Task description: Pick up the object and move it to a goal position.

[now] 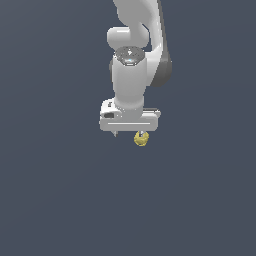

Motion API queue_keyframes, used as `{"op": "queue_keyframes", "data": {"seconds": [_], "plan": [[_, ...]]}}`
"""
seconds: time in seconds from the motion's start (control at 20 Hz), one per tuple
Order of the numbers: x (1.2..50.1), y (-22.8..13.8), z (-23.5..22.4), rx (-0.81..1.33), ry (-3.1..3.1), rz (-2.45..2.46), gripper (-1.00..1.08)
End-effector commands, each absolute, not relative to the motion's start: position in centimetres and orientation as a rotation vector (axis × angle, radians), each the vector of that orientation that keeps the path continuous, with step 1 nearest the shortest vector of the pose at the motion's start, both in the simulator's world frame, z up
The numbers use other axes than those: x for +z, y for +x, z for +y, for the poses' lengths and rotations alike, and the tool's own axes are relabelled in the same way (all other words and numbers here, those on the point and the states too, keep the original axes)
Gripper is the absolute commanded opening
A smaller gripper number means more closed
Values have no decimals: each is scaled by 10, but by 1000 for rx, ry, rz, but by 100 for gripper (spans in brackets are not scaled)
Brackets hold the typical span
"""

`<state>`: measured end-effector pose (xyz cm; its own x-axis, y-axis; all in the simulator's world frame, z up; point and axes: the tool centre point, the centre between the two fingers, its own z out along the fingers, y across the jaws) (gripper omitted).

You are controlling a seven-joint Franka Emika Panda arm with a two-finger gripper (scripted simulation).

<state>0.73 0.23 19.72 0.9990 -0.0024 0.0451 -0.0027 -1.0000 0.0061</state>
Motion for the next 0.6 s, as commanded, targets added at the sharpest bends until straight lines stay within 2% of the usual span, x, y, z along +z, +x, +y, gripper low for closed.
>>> {"op": "queue_keyframes", "data": {"seconds": [0.0, 0.55], "plan": [[197, 7, 2, 71, 3135, -4, 100], [186, 0, -25, 13, 3144, -112, 100]]}}
